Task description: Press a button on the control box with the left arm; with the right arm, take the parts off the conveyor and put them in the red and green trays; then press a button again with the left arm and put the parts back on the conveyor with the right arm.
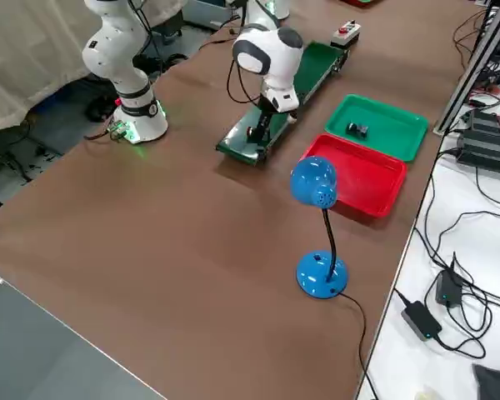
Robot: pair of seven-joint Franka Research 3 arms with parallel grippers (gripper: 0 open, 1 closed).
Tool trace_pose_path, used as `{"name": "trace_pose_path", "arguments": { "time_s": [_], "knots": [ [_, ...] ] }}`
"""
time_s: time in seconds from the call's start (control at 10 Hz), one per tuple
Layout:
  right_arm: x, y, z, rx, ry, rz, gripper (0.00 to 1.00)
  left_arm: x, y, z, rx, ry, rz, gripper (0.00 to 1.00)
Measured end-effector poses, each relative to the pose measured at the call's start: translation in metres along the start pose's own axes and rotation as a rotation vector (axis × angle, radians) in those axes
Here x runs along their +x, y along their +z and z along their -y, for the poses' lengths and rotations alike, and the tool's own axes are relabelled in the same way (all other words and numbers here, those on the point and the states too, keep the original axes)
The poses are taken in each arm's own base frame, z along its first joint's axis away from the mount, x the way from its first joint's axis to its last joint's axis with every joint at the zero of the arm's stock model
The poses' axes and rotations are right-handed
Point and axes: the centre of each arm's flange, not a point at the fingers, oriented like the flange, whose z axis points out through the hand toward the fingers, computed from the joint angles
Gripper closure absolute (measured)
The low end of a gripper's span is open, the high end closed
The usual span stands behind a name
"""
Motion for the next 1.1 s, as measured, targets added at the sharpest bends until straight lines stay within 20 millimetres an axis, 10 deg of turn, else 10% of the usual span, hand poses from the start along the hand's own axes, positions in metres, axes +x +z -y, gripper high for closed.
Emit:
{"name": "trace_pose_path", "arguments": {
  "time_s": [0.4,0.7,1.1],
  "knots": [
    [0.057,-0.111,0.057,0.005,-0.008,-0.202,0.01,0.000,0.000,0.000,0.000,0.000,0.001,0.00],
    [0.129,-0.105,0.094,0.032,0.151,-0.282,0.01,0.001,0.001,0.001,0.000,-0.001,0.003,0.00],
    [0.189,-0.037,0.132,0.120,0.348,-0.474,0.01,0.001,0.002,0.001,0.000,-0.001,0.003,0.00]
  ]
}}
